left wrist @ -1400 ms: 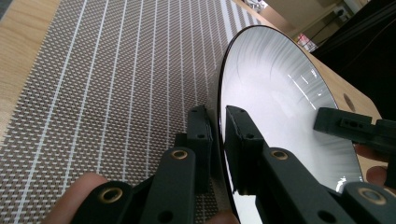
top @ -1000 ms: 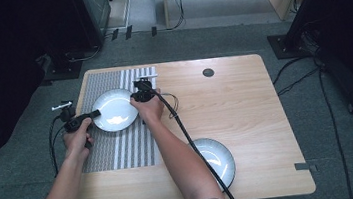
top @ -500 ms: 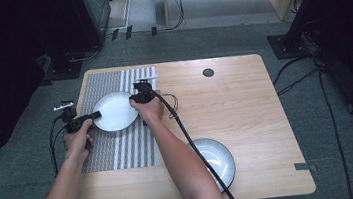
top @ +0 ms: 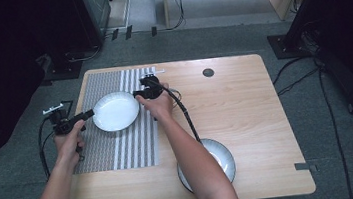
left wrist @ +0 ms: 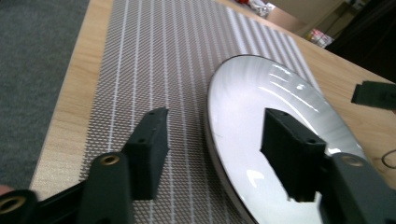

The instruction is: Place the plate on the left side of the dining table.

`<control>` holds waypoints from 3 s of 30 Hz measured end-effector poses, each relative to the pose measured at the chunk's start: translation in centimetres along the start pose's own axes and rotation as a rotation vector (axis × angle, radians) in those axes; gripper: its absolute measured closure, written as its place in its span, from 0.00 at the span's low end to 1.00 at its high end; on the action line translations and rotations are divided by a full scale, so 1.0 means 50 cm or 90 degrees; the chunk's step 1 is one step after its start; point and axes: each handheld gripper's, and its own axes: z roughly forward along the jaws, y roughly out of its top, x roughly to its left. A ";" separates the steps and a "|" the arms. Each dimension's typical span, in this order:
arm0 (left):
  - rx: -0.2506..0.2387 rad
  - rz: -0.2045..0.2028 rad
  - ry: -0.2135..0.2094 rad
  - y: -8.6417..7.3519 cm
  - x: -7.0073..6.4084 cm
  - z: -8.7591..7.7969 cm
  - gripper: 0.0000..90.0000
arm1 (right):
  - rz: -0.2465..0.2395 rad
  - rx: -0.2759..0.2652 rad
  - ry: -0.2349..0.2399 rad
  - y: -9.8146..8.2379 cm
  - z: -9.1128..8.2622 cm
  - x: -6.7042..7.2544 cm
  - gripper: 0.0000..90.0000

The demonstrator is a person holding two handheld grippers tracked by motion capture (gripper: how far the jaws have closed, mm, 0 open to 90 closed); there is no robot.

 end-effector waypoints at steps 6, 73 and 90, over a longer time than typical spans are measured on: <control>-0.012 0.042 0.002 -0.013 -0.032 -0.033 0.26 | 0.021 -0.034 0.005 -0.003 -0.041 -0.024 0.45; 0.070 0.234 0.131 -0.280 -0.098 -0.190 0.17 | -0.016 -0.094 -0.034 -0.225 -0.460 -0.227 0.26; 0.073 0.239 0.132 -0.281 -0.099 -0.190 0.17 | 0.021 -0.096 -0.068 -0.294 -0.525 -0.296 0.26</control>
